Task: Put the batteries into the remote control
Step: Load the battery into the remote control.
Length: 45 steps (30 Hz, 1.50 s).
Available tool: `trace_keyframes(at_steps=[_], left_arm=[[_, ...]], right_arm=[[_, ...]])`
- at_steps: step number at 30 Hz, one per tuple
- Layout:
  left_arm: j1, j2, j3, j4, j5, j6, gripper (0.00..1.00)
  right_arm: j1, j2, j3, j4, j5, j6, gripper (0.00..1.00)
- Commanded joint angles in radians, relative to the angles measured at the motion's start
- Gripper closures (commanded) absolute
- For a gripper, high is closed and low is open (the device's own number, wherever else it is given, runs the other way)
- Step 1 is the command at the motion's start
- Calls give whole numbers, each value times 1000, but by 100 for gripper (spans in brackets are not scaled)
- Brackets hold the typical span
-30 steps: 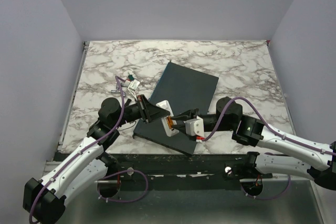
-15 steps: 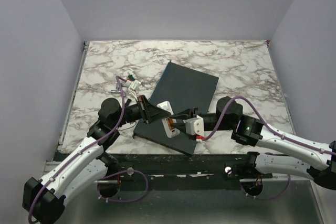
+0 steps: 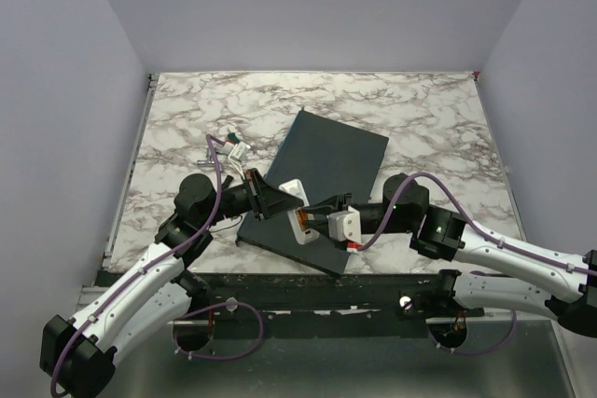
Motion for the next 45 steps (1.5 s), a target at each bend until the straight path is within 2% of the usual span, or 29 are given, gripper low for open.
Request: trace_keyframes(at_steps=[1,19,34,45], left_arm=[[-7,-4,40,60,33,-1,100],[-8,-3,43,74,39,-2,100],[-8,-8,54,62,37,20,100],[-8,-17,64,53,45,33,100]], right_arm=[[4,-9,-20,23,28,13,66],[-2,5,-20,23,30,19,67],[-5,24,6,-139,20,42,71],[-7,33,-3,-145,36,57,71]])
